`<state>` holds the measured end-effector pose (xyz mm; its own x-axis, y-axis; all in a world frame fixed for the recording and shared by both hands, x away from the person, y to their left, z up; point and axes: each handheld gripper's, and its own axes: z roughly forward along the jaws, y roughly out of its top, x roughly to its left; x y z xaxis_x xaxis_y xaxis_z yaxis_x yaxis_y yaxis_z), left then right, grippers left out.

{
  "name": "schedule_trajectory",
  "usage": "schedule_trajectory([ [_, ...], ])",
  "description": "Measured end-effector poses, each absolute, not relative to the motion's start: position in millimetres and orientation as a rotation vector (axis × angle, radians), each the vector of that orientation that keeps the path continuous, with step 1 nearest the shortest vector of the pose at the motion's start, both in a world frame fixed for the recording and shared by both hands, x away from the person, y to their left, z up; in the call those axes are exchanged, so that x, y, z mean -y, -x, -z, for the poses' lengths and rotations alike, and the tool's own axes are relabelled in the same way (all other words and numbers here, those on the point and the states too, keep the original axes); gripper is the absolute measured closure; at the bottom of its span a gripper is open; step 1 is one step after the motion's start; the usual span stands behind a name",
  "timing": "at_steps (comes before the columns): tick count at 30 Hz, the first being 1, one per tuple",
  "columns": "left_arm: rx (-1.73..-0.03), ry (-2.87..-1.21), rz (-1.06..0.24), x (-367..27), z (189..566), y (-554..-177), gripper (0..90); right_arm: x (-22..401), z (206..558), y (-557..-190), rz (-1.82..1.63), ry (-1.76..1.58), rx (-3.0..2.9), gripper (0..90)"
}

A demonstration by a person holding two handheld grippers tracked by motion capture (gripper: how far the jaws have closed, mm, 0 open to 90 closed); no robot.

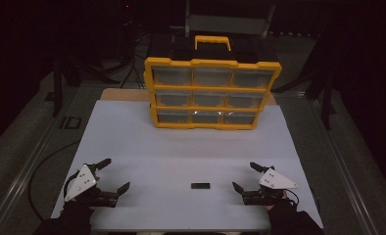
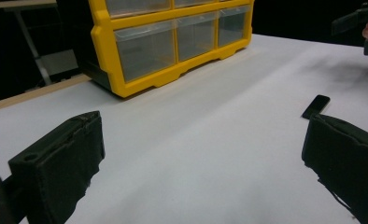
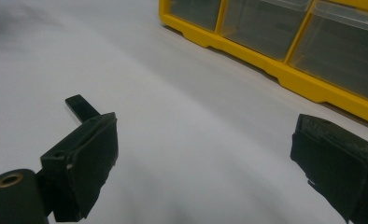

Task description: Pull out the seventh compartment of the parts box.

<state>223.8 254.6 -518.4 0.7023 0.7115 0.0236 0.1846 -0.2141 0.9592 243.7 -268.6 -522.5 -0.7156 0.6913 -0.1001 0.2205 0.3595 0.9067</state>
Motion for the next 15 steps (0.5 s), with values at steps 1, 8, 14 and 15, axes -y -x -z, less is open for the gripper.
schedule_trajectory([
  [1,-0.716,-1.756,-0.569,-254.3,518.7,-224.2,0.0,268.2,522.4,-243.6,-1.326,-0.792,-2.156,7.7],
  [8,-0.719,-1.76,-0.572,-253.8,518.5,-224.1,0.0,265.0,524.4,-244.1,-1.299,-0.776,-2.186,7.6],
  [14,-0.719,-1.763,-0.568,-253.4,519.1,-224.0,0.0,265.4,523.4,-243.7,-1.3,-0.771,-2.191,7.7],
  [15,-0.711,-1.766,-0.569,-252.7,519.1,-224.0,0.0,265.0,523.0,-242.0,-1.295,-0.774,-2.189,7.7],
])
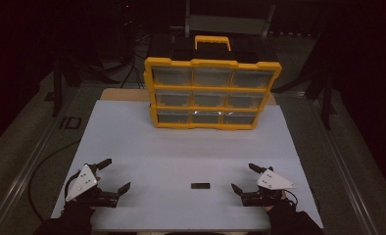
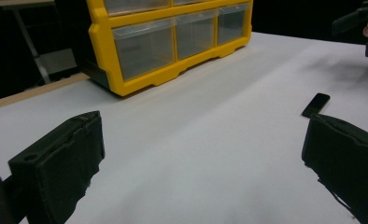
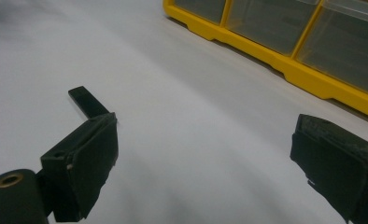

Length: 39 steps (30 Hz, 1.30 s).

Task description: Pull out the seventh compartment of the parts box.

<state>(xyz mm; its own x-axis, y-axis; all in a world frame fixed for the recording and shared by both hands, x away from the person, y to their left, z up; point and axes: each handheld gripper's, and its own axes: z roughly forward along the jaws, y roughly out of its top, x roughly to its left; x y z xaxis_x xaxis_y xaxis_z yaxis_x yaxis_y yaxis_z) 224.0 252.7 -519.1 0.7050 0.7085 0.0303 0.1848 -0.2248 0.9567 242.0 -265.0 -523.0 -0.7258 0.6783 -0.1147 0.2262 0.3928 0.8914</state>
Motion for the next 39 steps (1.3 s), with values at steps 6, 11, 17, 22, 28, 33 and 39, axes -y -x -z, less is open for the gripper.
schedule_trajectory([
  [6,-0.705,-1.764,-0.57,-253.0,518.2,-222.2,0.0,264.7,520.3,-242.2,-1.305,-0.758,-2.176,7.7],
  [11,-0.704,-1.758,-0.573,-252.6,516.6,-221.5,0.0,264.1,518.4,-241.1,-1.317,-0.749,-2.159,7.7],
  [17,-0.702,-1.758,-0.56,-246.4,510.6,-222.1,0.0,263.3,517.5,-240.2,-1.308,-0.752,-2.155,7.7],
  [22,-0.69,-1.751,-0.559,-244.8,501.6,-223.6,0.0,262.5,517.5,-240.2,-1.311,-0.756,-2.154,7.7],
  [28,-0.666,-1.746,-0.591,-247.3,484.6,-227.6,0.0,262.3,516.8,-240.3,-1.306,-0.743,-2.156,7.7],
  [33,-0.638,-1.755,-0.622,-247.0,471.0,-232.2,0.0,261.7,516.7,-240.3,-1.312,-0.743,-2.162,8.1],
  [39,-0.596,-1.771,-0.637,-242.0,458.3,-238.8,0.0,261.3,516.8,-240.4,-1.317,-0.739,-2.16,8.1],
])
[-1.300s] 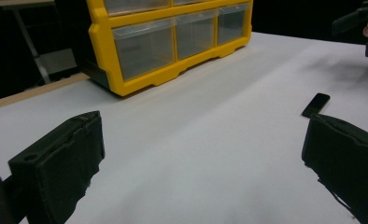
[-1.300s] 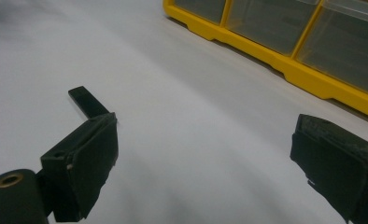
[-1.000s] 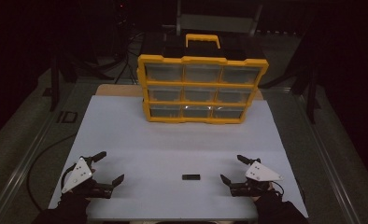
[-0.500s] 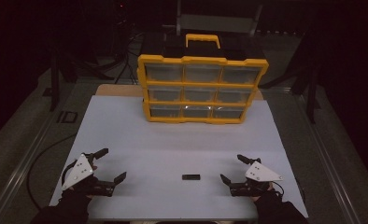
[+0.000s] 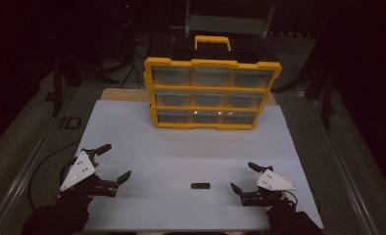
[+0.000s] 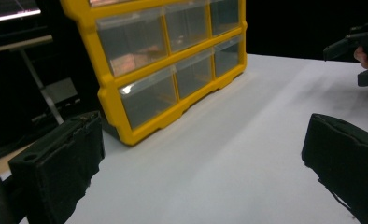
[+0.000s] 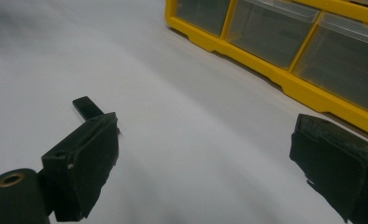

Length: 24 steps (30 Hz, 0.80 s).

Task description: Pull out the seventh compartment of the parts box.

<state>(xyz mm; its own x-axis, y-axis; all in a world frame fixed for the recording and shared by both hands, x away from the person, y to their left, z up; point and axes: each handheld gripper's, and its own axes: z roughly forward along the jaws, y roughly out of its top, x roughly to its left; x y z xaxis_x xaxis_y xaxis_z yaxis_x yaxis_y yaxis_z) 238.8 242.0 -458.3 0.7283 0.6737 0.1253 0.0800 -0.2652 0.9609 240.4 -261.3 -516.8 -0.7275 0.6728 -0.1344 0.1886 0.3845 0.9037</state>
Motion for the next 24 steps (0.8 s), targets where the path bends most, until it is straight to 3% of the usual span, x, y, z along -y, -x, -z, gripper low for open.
schedule_trajectory([
  [24,-0.438,-1.87,-0.613,-198.2,429.7,-266.2,0.0,260.3,516.7,-239.5,-1.317,-0.737,-2.164,8.1],
])
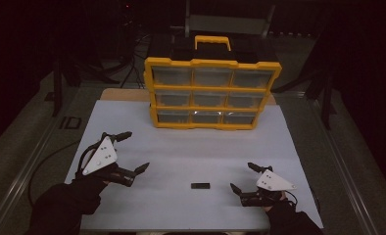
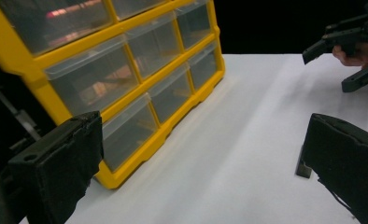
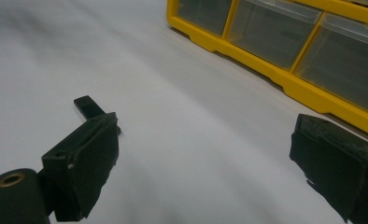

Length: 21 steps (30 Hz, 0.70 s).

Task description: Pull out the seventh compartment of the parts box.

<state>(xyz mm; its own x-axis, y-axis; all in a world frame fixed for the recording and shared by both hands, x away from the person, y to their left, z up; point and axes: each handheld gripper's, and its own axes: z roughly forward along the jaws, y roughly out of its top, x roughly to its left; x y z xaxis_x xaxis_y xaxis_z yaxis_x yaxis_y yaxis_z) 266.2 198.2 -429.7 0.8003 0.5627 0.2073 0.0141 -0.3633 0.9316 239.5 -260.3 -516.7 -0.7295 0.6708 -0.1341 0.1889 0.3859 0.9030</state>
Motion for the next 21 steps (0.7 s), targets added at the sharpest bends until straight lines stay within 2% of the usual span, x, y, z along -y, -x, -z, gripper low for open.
schedule_trajectory([
  [21,-0.344,-1.932,-0.618,-159.7,432.6,-290.1,0.0,258.4,517.2,-239.2,-1.328,-0.736,-2.168,8.1],
])
